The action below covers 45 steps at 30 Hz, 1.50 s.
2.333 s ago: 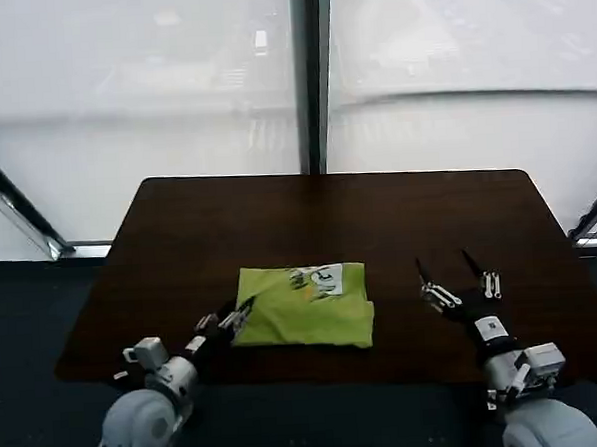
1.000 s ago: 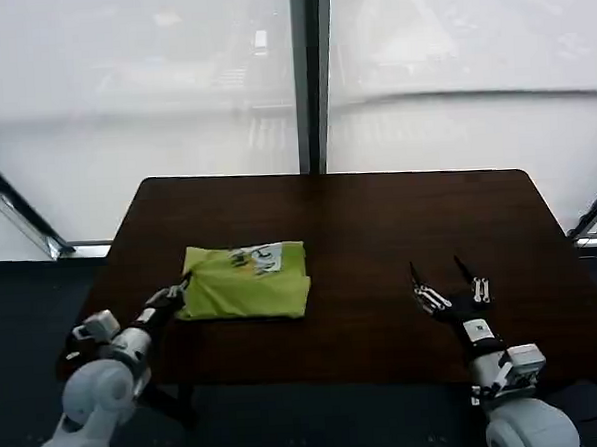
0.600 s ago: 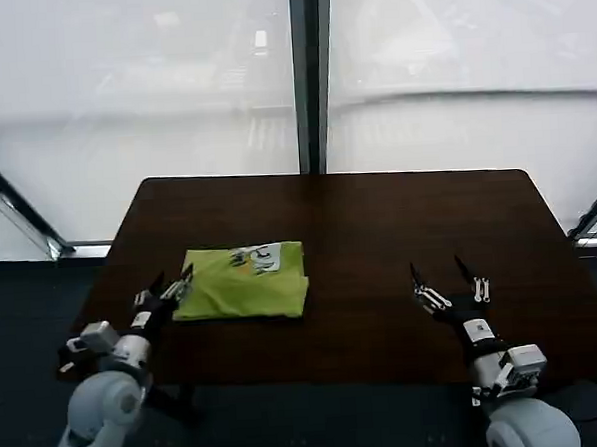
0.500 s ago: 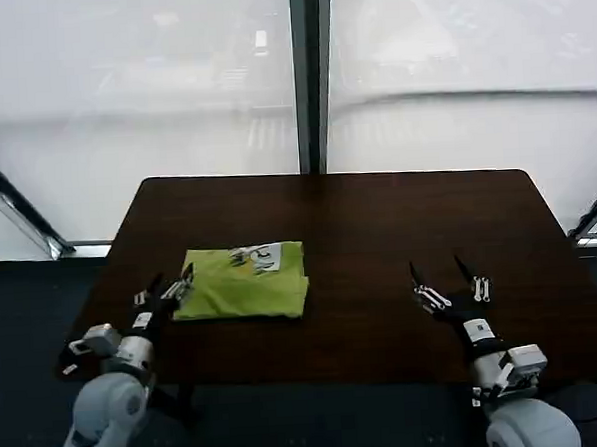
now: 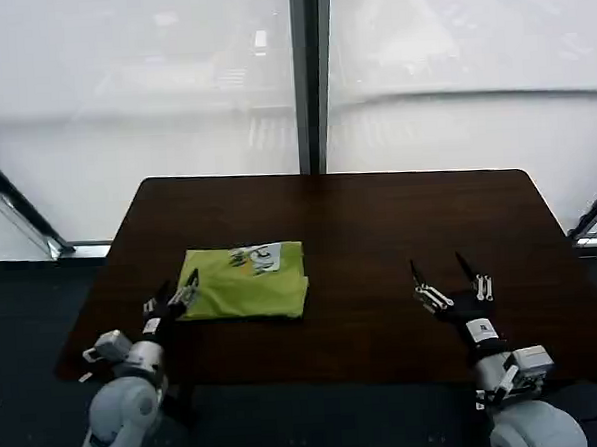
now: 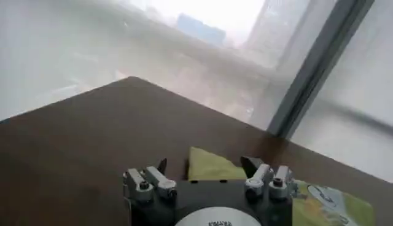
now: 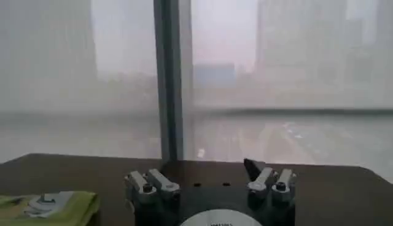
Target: Fold and organize the clothes.
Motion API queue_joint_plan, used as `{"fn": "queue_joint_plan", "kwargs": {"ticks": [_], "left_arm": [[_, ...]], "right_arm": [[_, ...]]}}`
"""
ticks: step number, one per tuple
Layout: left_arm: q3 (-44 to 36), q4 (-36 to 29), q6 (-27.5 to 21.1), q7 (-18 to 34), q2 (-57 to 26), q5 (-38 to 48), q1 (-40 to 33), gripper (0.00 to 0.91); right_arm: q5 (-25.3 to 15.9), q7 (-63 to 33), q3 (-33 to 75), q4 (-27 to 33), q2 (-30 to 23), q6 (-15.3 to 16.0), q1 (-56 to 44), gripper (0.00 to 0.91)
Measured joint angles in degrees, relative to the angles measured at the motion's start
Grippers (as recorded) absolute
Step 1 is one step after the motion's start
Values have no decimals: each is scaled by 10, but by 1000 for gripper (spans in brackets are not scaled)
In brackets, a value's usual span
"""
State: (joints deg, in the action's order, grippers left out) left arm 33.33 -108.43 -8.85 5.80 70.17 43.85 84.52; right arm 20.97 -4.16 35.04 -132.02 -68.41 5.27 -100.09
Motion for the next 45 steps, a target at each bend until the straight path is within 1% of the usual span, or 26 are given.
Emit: {"fn": "queue_joint_plan", "kwargs": {"ticks": [4,5,6,7,12,13,14,15,16,17,18,19,21,22,24,36,45], "left_arm": [[0,9,4,-3,0,1,-3,878],[0,11,5,-4,0,2,-4,868],[0,13,6,-4,0,3,-4,839],[0,14,7,-5,0,3,-5,839],[-2,22,12,-13,6,7,-6,761],[-2,22,12,-14,7,10,-6,692],[-2,22,12,-14,7,12,-6,673],[-2,22,13,-15,8,14,-6,624],[-2,23,13,-15,9,15,-6,595],[-2,23,13,-15,10,15,-6,468],[-2,23,13,-16,11,17,-6,390],[-2,23,13,-16,11,17,-6,185],[-1,22,13,-16,13,20,-6,127],[-1,21,13,-16,14,20,-6,49],[0,19,13,-17,14,23,-4,0],[7,-1,3,-17,16,37,2,0],[20,-6,2,-24,0,17,6,0]], "right_arm": [[0,0,0,0,-1,0,0,878],[0,0,0,-1,-1,0,-1,878],[0,0,0,-1,-2,0,-1,878],[0,-1,0,-2,-2,0,-1,878],[0,-1,1,-5,-2,2,-3,878],[0,-2,2,-6,-2,2,-3,878],[0,-2,2,-7,-2,3,-3,878],[0,-2,2,-8,-2,3,-3,878],[-1,-2,2,-8,-2,4,-3,878],[-1,-2,2,-8,-2,4,-3,878],[-1,-2,2,-8,-2,5,-2,878],[-1,-2,2,-8,-2,5,-2,878],[-1,-2,2,-8,-2,5,-2,878],[-1,-2,1,-8,-2,5,-2,878],[-1,-2,1,-8,-2,5,-2,878],[-4,-3,1,-8,-7,4,-5,878],[-7,-5,-3,-8,-11,3,-4,878]]}}
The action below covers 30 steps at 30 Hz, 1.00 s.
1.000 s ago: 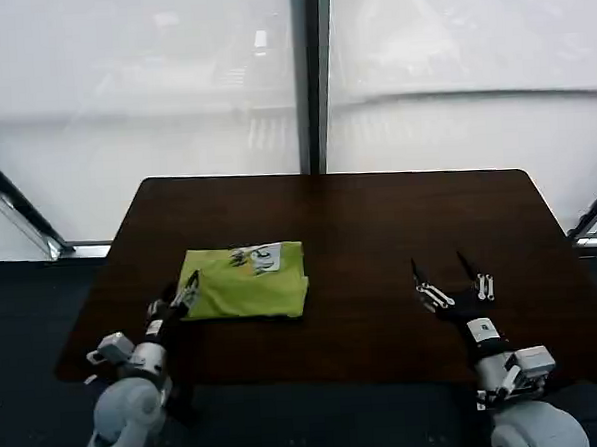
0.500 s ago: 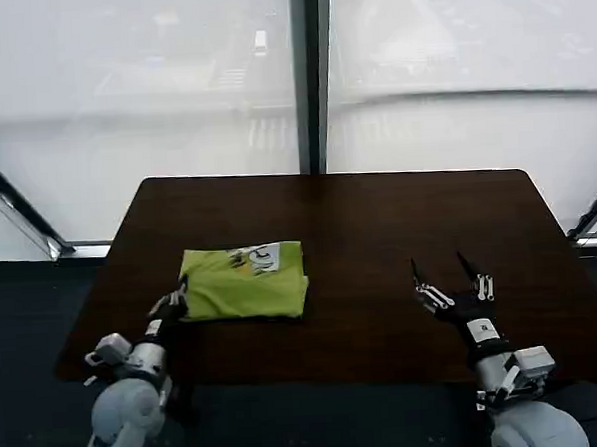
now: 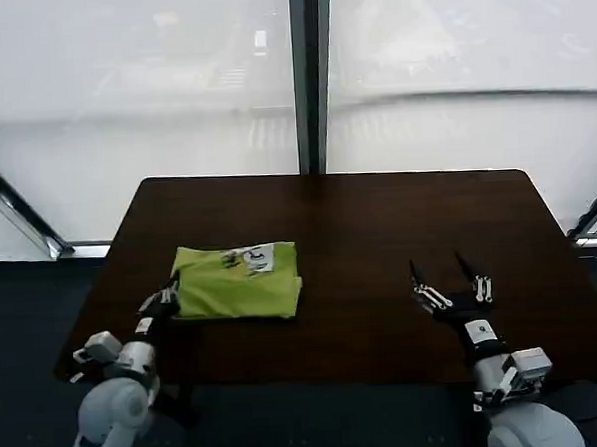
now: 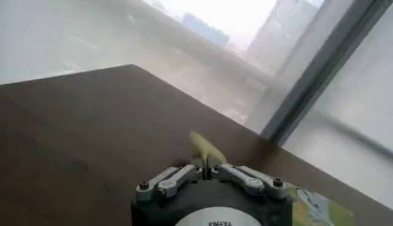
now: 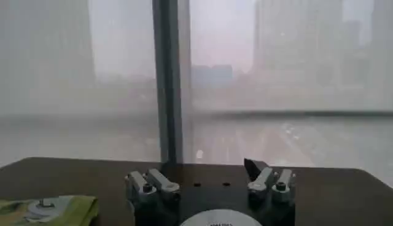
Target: Fold and organize the clothes.
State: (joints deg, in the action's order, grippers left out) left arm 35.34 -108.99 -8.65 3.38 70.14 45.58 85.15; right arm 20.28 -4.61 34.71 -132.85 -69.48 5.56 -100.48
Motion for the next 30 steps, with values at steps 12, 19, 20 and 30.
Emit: {"fn": "queue_joint_plan", "kwargs": {"ticks": [12,19,20,30], "left_arm": [[114,-55,-15,1,-89,5,46,0],[189,-164,-65,39,-109,15,85,0],[188,-186,-73,47,-107,15,85,0],[-45,-232,-105,113,-57,-8,-1,878]], "right_arm": [[3,0,-28,33,-1,-6,28,878],[8,0,-28,50,-1,-15,33,878],[8,0,-27,50,-1,-16,31,878],[-16,-5,1,31,-19,-18,3,878]]}}
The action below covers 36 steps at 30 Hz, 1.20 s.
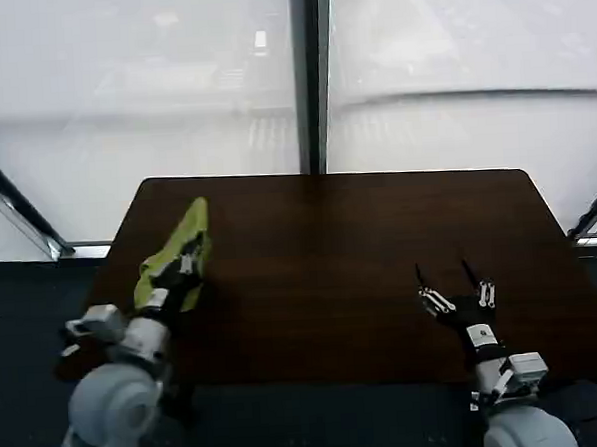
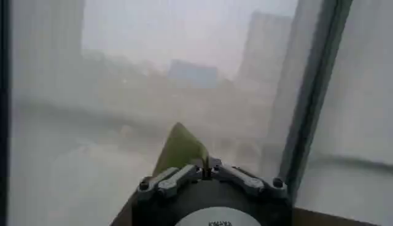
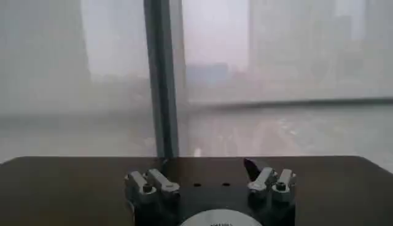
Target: Fold and organize the clothes.
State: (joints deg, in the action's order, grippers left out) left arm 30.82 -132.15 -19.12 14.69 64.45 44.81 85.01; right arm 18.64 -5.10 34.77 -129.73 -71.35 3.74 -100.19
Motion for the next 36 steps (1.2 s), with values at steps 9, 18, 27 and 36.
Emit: {"fn": "queue_joint_plan", "kwargs": {"ticks": [9,18,27,36], "left_arm": [[-193,88,-6,26,66,-16,-63,878],[-168,13,11,-9,33,-47,-38,878],[-113,7,31,-11,25,-88,-8,878],[-89,9,37,-12,31,-110,15,878]], "right_arm": [[-15,13,-16,8,-10,19,8,878],[79,17,-66,25,23,100,51,878],[223,-19,-177,54,39,219,149,878],[299,-49,-270,130,3,254,257,878]]}}
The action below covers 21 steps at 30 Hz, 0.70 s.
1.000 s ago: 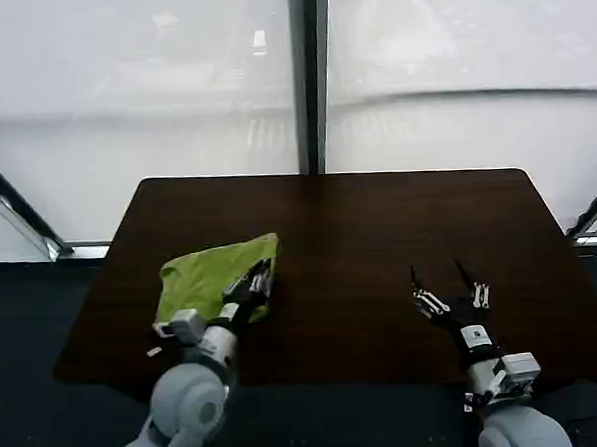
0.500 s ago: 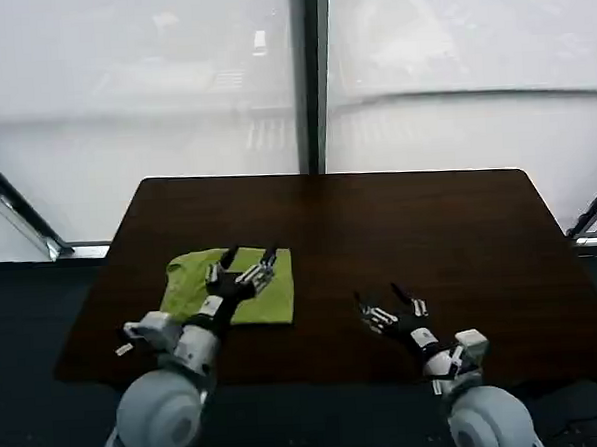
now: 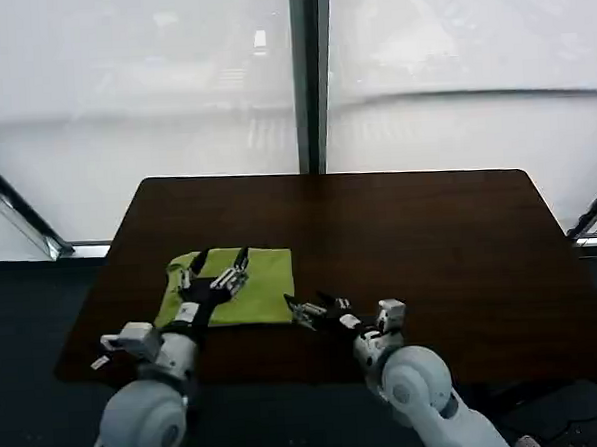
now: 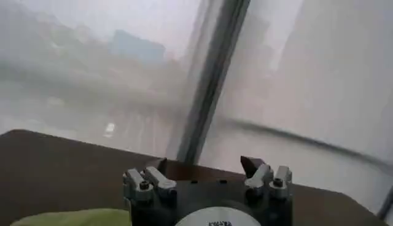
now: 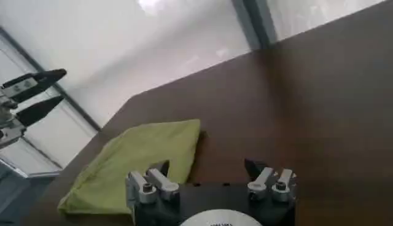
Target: Fold and organize the clothes.
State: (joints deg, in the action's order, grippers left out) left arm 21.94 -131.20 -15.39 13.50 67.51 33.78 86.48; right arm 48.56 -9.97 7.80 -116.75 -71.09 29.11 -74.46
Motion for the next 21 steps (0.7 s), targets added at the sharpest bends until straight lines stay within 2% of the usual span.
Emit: {"fn": "queue_joint_plan", "kwargs": {"ticks": [1,2,4,7,8,9,10,21], "left_arm": [[2,0,1,0,2,-3,2,878],[2,0,1,0,3,-4,4,878],[3,0,3,-1,5,-10,7,878],[5,-2,4,-2,8,-15,9,878],[6,-3,4,-2,8,-16,10,878],[7,-5,4,-2,9,-16,11,878],[8,-7,4,-2,9,-16,13,878],[18,-16,10,-5,8,-22,23,878]], "right_arm": [[1,0,-8,7,-4,1,7,790],[2,0,-15,12,-6,2,12,790],[3,-1,-30,22,-14,3,21,731],[2,-1,-45,31,-21,4,28,566],[2,-1,-47,34,-23,4,28,410],[2,-1,-49,36,-25,3,28,127],[2,-1,-50,37,-26,2,28,20],[-9,3,-36,32,-28,-6,10,0]]}}
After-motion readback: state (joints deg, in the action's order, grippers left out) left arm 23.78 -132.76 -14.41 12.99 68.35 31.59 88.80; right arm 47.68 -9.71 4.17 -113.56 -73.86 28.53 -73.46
